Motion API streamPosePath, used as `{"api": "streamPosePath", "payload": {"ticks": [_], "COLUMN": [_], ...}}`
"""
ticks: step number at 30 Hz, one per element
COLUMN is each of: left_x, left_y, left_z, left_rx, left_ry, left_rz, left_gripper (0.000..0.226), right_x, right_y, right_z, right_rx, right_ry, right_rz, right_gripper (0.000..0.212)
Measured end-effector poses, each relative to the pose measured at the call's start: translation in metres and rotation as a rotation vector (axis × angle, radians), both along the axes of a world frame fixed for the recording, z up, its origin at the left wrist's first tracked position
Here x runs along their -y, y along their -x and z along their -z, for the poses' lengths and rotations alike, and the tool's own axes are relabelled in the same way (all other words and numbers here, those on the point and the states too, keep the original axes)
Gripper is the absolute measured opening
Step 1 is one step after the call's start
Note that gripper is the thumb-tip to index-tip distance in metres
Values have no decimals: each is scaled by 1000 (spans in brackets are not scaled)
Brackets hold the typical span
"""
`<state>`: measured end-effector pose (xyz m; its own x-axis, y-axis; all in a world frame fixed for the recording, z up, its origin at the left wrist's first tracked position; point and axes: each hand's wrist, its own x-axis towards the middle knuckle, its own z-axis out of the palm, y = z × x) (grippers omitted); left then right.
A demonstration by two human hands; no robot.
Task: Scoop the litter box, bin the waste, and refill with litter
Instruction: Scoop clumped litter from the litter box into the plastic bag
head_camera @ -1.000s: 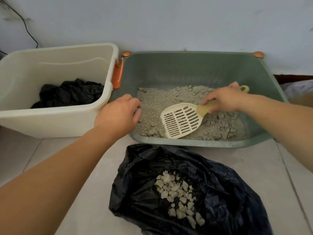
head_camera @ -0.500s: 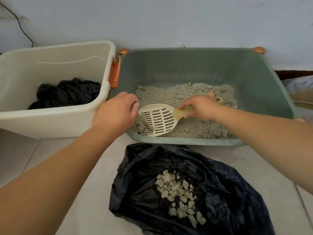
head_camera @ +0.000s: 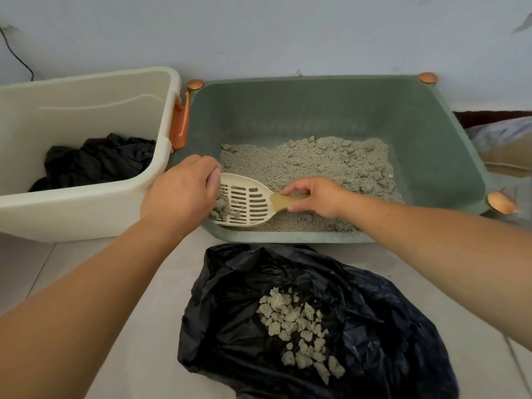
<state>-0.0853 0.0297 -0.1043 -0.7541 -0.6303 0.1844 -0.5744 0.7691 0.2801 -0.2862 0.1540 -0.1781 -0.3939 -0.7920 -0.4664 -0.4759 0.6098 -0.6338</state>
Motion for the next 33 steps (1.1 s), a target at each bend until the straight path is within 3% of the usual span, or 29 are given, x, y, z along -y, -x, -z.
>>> {"api": "streamPosePath", "payload": {"ticks": [15,22,33], "left_x": [-5,-5,-6], "left_y": [-1,0,-1], "left_z": [-8,-8,-8], "left_rx": [11,51,144], "left_ry": [-54,-46,-32], "left_rz": [-16,-17,-23], "left_gripper": [27,27,30], "right_x": [4,-24,5], "right_y": [27,60,36], "right_z": [-22,-38,-48], "right_rx": [-39,-453,-655], "right_ry": [98,-166,-245], "right_rz": [106,57,-14], "right_gripper": [35,33,25]}}
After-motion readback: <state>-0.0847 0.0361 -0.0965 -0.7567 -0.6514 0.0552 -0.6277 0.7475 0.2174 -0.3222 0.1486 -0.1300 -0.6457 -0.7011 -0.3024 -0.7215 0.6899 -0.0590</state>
